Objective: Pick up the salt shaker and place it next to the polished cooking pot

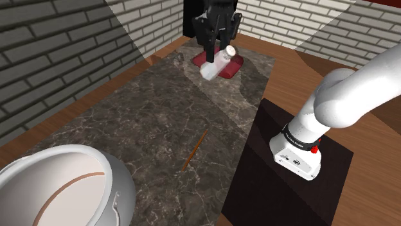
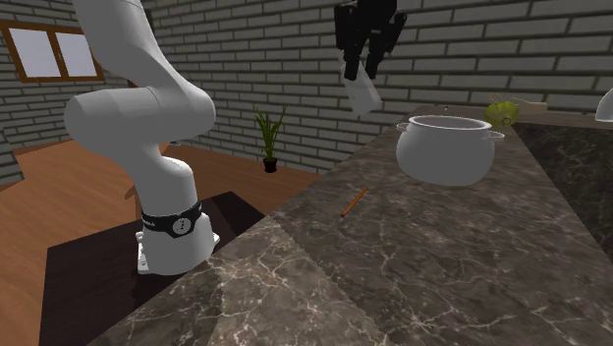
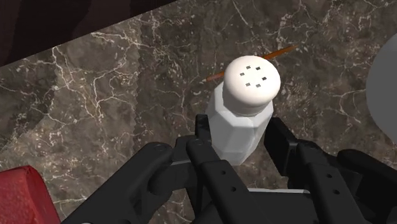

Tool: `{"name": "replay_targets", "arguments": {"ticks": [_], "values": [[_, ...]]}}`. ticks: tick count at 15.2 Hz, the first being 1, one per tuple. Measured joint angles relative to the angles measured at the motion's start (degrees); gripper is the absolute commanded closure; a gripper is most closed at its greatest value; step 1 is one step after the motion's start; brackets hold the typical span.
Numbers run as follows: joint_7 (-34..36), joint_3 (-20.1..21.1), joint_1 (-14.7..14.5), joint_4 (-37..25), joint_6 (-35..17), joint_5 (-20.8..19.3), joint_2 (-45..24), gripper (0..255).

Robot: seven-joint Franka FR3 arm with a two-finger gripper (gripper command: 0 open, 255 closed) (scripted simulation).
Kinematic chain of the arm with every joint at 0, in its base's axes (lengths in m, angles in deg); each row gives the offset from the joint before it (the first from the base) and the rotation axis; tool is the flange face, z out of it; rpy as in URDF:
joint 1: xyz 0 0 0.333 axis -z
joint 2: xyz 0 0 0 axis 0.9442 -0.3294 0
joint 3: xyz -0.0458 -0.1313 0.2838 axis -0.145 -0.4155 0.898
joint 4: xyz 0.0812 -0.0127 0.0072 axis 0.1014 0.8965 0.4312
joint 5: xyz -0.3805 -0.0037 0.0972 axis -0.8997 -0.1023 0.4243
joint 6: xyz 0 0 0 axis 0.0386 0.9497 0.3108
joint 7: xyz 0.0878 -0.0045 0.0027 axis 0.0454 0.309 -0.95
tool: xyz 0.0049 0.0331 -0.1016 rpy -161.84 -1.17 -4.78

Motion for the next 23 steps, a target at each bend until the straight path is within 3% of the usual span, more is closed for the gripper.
{"name": "replay_targets", "arguments": {"ticks": [9, 16, 19, 23], "values": [[12.49, 9.37, -4.19, -1.72, -2.14, 5.23, -0.37, 255], [23.36, 18.18, -6.25, -6.64, -5.13, 6.53, -5.18, 255], [28.28, 22.25, -6.82, -9.36, -6.6, 5.86, -8.23, 255], [37.31, 29.63, -7.36, -16.1, -8.81, 1.34, -16.65, 255]]}}
